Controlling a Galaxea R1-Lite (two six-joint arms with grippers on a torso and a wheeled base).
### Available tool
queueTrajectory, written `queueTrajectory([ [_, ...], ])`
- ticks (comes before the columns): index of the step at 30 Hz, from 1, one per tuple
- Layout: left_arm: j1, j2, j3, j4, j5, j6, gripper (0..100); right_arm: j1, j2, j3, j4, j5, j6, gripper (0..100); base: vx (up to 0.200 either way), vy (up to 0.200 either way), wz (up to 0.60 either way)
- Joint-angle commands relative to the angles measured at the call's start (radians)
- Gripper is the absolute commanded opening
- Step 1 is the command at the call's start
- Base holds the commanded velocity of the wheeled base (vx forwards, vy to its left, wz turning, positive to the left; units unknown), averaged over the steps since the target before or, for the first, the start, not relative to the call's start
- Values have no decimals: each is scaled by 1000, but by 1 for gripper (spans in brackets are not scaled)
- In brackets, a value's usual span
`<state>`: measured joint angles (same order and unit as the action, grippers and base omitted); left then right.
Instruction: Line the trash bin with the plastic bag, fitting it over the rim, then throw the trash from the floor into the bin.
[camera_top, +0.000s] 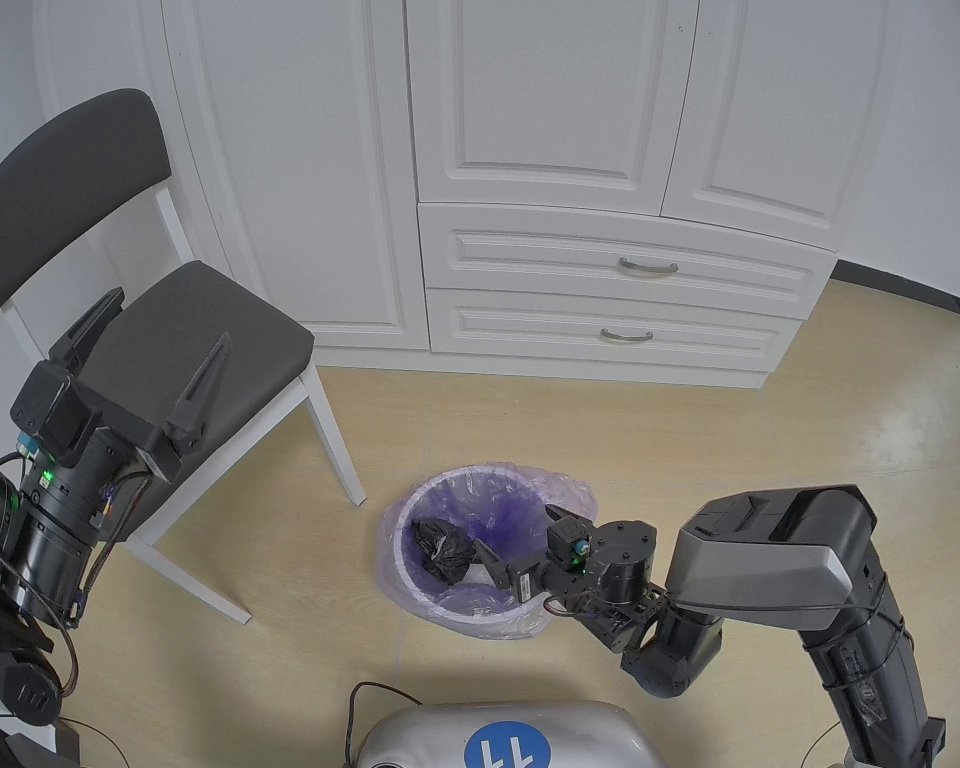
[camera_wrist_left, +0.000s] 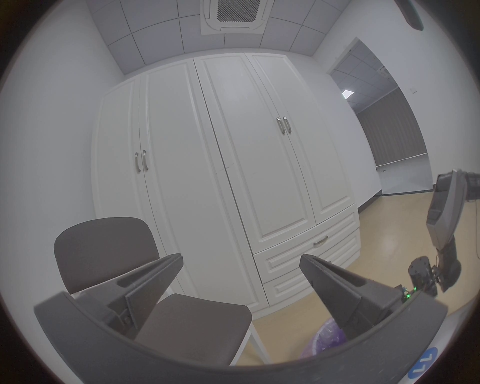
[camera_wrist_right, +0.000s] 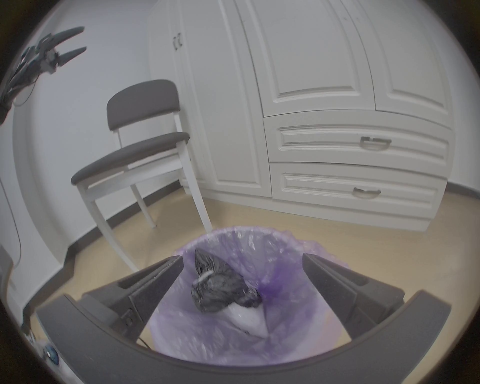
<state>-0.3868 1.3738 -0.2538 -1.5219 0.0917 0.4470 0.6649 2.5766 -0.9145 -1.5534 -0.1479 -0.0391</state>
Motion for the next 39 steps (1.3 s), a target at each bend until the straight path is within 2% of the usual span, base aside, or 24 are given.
queueTrajectory([
  [1, -24, 13, 11, 0, 0, 29, 100, -2, -102, 157, -17, -10, -134, 100, 0, 0, 0],
  [5, -34, 7, 19, -1, 2, 38, 100, 1, -165, 236, -17, -59, -229, 100, 0, 0, 0],
  [10, -34, 14, 22, 2, 3, 38, 100, -16, -285, 335, -17, -88, -295, 100, 0, 0, 0],
  [15, -34, 50, 38, 3, 5, 38, 100, -140, -374, 335, -17, -128, -412, 100, 0, 0, 0],
  [21, -52, 96, 57, -3, 16, 38, 100, -211, -592, 361, -17, -131, -406, 100, 0, 0, 0],
  [22, -52, 100, 67, -3, 40, 36, 100, -248, -688, 402, -17, -130, -403, 100, 0, 0, 0],
  [26, -52, 77, 71, -4, 108, 27, 100, -329, -828, 476, -17, -122, -384, 100, 0, 0, 0],
  [28, -52, 77, 71, -4, 108, 27, 100, -329, -828, 476, -17, -122, -384, 100, 0, 0, 0],
  [29, -50, 7, 94, -3, 128, 24, 100, -357, -892, 503, -17, -131, -355, 100, 0, 0, 0],
  [32, -50, -71, 119, 0, 132, 18, 100, -357, -954, 542, -17, -144, -334, 100, 0, 0, 0],
  [37, -50, -248, 191, 12, 134, -13, 100, -369, -1106, 621, -17, -222, -240, 100, 0, 0, 0],
  [39, -50, -314, 217, 20, 138, -36, 100, -412, -1191, 651, -17, -308, -192, 100, 0, 0, 0],
])
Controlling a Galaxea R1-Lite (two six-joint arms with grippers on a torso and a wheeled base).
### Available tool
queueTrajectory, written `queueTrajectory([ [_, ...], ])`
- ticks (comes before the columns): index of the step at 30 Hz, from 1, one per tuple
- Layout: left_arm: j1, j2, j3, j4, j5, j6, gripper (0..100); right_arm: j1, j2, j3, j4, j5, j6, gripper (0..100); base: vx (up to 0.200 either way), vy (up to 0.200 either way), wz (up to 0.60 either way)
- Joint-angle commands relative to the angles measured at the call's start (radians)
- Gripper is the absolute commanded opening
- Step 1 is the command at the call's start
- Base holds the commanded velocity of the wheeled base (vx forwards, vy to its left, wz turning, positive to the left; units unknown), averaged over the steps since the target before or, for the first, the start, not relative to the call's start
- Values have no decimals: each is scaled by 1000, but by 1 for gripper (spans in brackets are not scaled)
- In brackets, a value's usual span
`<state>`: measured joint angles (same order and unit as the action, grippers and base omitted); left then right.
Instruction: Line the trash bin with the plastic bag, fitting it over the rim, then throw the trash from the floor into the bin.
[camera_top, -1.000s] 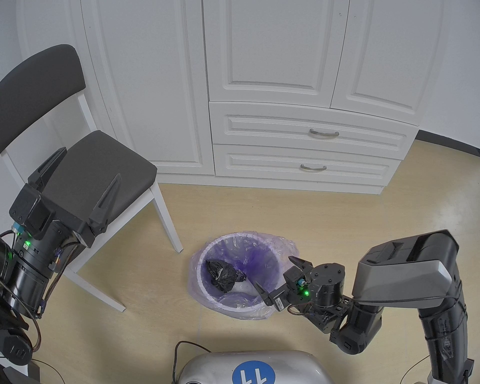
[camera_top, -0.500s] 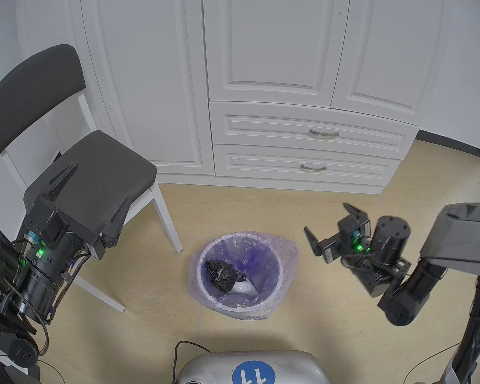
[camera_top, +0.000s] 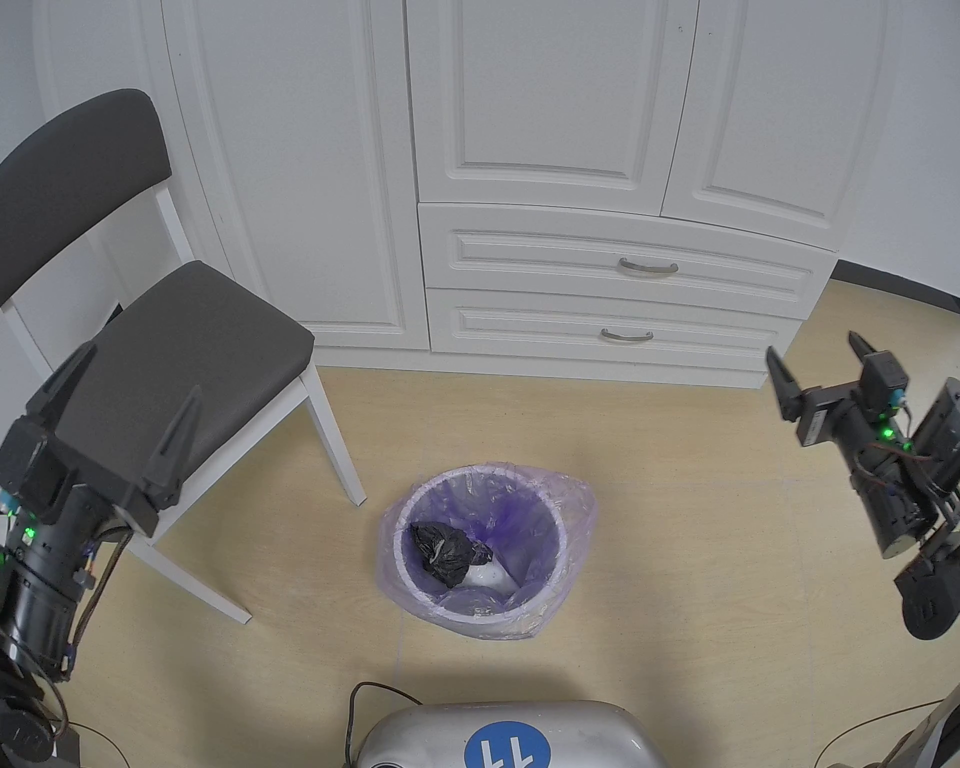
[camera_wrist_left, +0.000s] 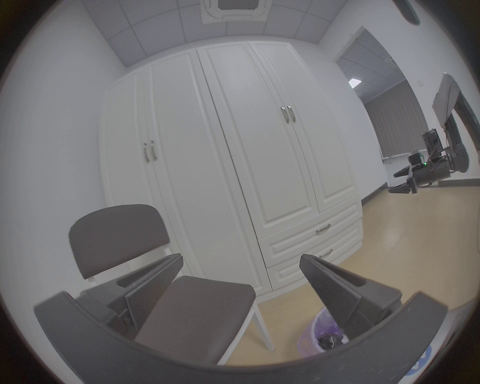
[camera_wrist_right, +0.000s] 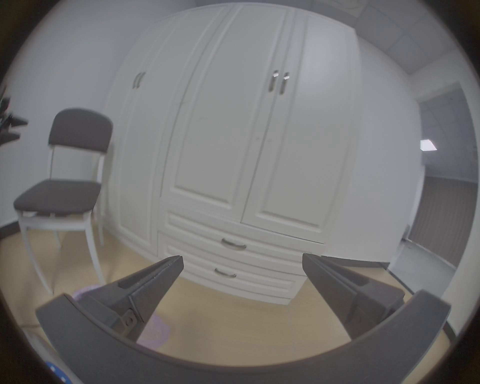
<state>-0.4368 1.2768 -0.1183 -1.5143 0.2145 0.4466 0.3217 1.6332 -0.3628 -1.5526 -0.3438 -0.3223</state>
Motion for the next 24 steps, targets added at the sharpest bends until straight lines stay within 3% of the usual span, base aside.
queueTrajectory([
  [1, 0, -221, 81, 14, 16, -39, 100, -73, -259, 102, -18, -121, 92, 100, 0, 0, 0],
  [4, 1, -289, 57, 51, 34, -95, 100, -116, -434, 143, 6, -169, 101, 100, 0, 0, 0],
  [7, 1, -338, 17, 95, 82, -143, 100, -153, -608, 157, 101, -172, 103, 100, 0, 0, 0],
  [10, 1, -398, -24, 160, 141, -164, 100, -193, -777, 150, 253, -181, 101, 100, 0, 0, 0],
  [12, 6, -459, -63, 252, 178, -184, 100, -233, -944, 142, 427, -187, 103, 100, 0, 0, 0],
  [13, 7, -464, -64, 256, 180, -186, 100, -236, -955, 142, 436, -187, 103, 100, 0, 0, 0],
  [14, 38, -508, -80, 325, 187, -207, 100, -276, -1082, 137, 559, -185, 105, 100, 0, 0, 0],
  [16, 81, -547, -90, 388, 187, -233, 100, -305, -1193, 137, 663, -184, 115, 100, 0, 0, 0],
  [19, 96, -564, -96, 414, 187, -247, 100, -314, -1237, 139, 706, -182, 128, 100, 0, 0, 0],
  [20, 142, -623, -115, 505, 186, -290, 100, -328, -1366, 146, 842, -178, 192, 100, 0, 0, 0],
  [24, 179, -691, -116, 585, 184, -325, 100, -331, -1468, 150, 964, -178, 259, 100, 0, 0, 0],
])
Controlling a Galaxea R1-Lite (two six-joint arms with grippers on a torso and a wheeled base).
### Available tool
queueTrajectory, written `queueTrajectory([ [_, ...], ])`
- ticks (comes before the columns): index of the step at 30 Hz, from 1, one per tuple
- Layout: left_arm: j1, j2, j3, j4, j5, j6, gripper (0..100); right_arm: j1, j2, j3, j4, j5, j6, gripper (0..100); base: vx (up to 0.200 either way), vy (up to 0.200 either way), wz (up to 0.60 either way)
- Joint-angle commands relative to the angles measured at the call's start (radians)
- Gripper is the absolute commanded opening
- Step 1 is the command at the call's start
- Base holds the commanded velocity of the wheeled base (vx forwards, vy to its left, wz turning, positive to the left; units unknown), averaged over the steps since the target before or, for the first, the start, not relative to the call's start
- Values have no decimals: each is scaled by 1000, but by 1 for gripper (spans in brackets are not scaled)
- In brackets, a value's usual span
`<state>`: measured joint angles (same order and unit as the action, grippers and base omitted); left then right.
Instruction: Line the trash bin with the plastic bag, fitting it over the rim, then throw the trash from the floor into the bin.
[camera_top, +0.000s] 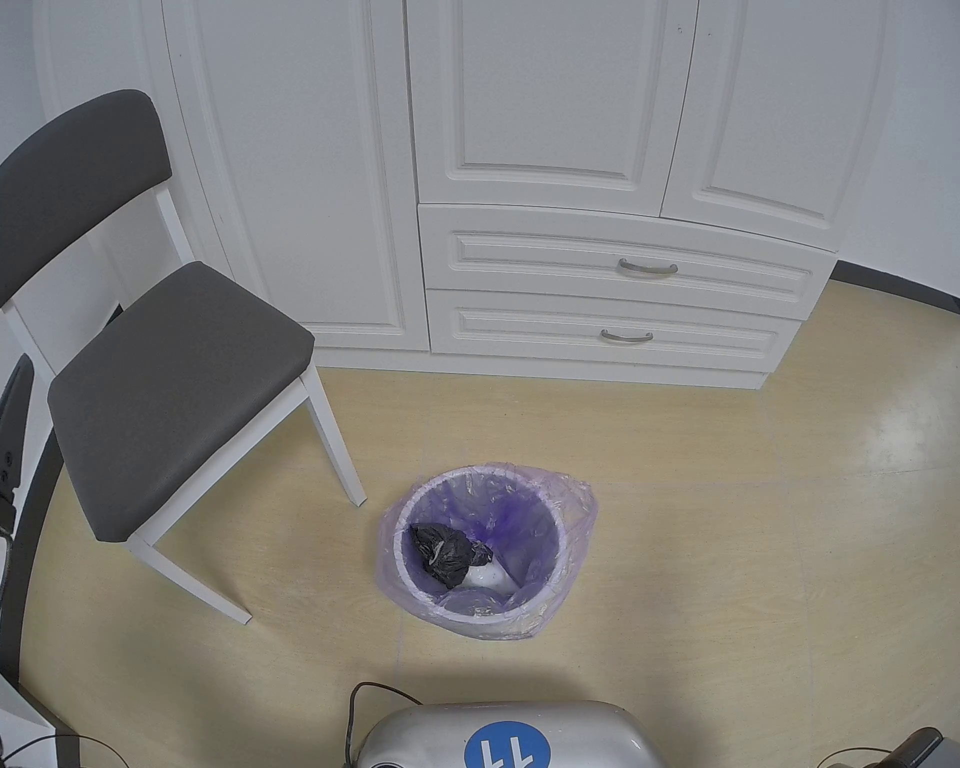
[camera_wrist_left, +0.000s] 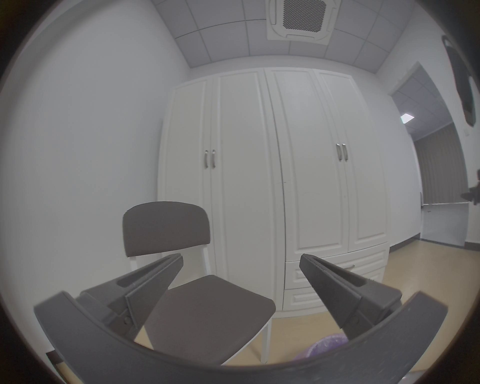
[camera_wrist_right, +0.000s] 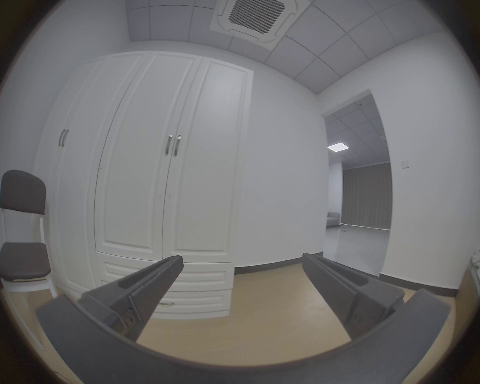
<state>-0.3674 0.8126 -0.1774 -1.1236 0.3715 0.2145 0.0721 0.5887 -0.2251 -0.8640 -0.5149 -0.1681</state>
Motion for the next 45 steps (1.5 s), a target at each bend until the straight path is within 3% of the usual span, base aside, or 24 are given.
queueTrajectory([
  [1, 127, -288, -50, 251, 26, -113, 100, -69, -489, 18, 350, -5, 142, 100, 0, 0, 0],
  [5, 166, -400, -54, 363, 26, -172, 100, -69, -589, 52, 461, 32, 193, 100, 0, 0, 0],
  [9, 216, -466, -62, 439, 21, -195, 100, -69, -589, 75, 448, 35, 263, 100, 0, 0, 0],
  [13, 228, -549, -39, 479, 20, -193, 100, -69, -589, 118, 445, 32, 272, 100, 0, 0, 0],
  [22, 288, -719, 65, 567, 24, -199, 100, -71, -589, 208, 326, 49, 242, 100, 0, 0, 0],
  [25, 288, -717, 151, 515, 26, -214, 100, -71, -589, 224, 301, 88, 208, 100, 0, 0, 0],
  [33, 291, -719, 176, 697, 40, -214, 100, -71, -589, 225, 342, 202, 203, 100, 0, 0, 0],
  [35, 364, -785, 177, 740, 40, -182, 100, -71, -589, 224, 370, 213, 173, 100, 0, 0, 0],
  [38, 374, -813, 176, 766, 99, -139, 100, -71, -589, 224, 375, 214, 153, 100, 0, 0, 0],
  [40, 374, -813, 176, 766, 99, -139, 100, -71, -589, 224, 375, 214, 153, 100, 0, 0, 0],
  [41, 371, -811, 176, 772, 170, -132, 100, -71, -589, 224, 376, 213, 160, 100, 0, 0, 0],
  [45, 371, -809, 174, 972, 29, -158, 100, -71, -589, 225, 456, 210, 167, 100, 0, 0, 0],
])
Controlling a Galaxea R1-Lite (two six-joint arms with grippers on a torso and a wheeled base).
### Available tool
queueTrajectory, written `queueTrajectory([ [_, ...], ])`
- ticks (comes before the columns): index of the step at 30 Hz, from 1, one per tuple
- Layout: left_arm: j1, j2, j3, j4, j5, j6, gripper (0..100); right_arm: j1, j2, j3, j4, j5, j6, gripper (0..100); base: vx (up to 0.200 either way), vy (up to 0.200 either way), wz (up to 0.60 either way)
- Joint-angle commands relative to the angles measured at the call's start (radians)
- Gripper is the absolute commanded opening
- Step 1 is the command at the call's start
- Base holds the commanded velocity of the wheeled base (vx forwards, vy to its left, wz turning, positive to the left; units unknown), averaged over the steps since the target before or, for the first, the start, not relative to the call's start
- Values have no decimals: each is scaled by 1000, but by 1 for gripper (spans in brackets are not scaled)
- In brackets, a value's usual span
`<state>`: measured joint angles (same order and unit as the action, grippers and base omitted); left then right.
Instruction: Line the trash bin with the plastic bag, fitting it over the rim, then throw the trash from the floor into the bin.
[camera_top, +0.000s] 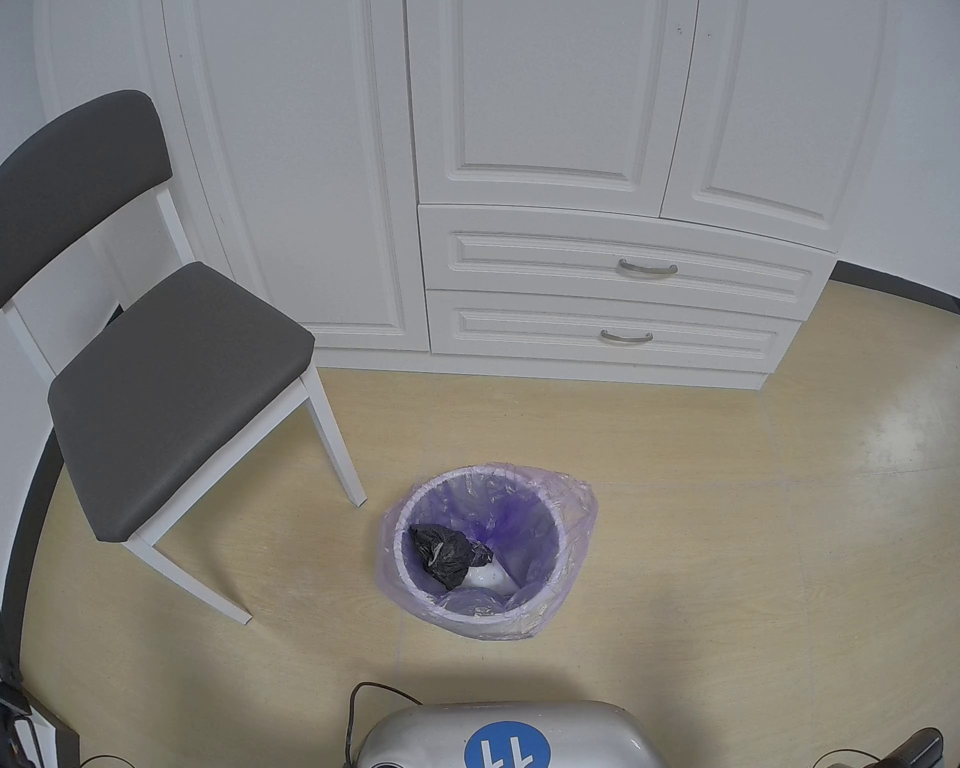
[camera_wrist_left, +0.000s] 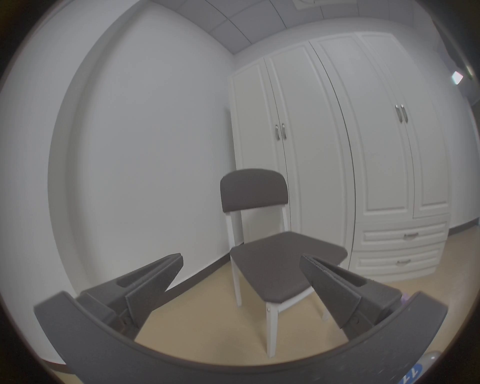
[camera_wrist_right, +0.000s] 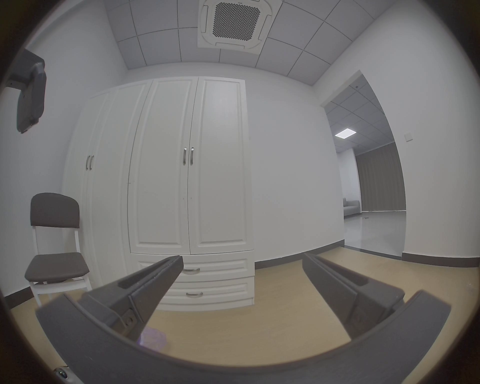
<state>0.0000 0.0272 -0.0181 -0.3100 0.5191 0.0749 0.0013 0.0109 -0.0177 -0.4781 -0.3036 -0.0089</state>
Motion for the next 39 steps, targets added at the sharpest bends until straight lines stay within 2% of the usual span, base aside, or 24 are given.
queueTrajectory([
  [1, 3, -24, 15, 204, -134, -27, 100, 0, -11, 18, 101, -3, 12, 100, 0, 0, 0],
  [3, 3, -23, 7, 282, -151, -35, 100, 0, -11, 18, 147, -5, 17, 100, 0, 0, 0],
  [9, 2, -23, 1, 289, -185, -41, 100, 0, -11, 18, 194, -9, 43, 100, 0, 0, 0],
  [19, 2, -21, -2, 295, -199, -44, 100, 0, -11, 18, 406, -22, 49, 100, 0, 0, 0],
  [23, 2, -23, -2, 295, -217, -44, 100, 0, -11, 18, 406, -9, 46, 100, 0, 0, 0],
  [24, 2, -23, 3, 295, -258, -56, 100, -1, -11, 18, 408, 11, 33, 100, 0, 0, 0],
  [26, 2, -23, 1, 296, -266, -60, 100, -1, -11, 18, 408, 24, 30, 100, 0, 0, 0],
  [28, 2, -23, -6, 324, -278, -90, 100, -1, -11, 16, 408, 106, 14, 100, 0, 0, 0],
  [33, 2, -23, -8, 327, -286, -103, 100, -1, -11, 16, 409, 144, -19, 100, 0, 0, 0],
  [37, 2, -23, -5, 321, -355, -101, 100, -1, -11, 15, 423, 299, 38, 100, 0, 0, 0],
  [39, 2, -24, -3, 318, -409, -103, 100, -1, -11, 15, 423, 307, 37, 100, 0, 0, 0],
])
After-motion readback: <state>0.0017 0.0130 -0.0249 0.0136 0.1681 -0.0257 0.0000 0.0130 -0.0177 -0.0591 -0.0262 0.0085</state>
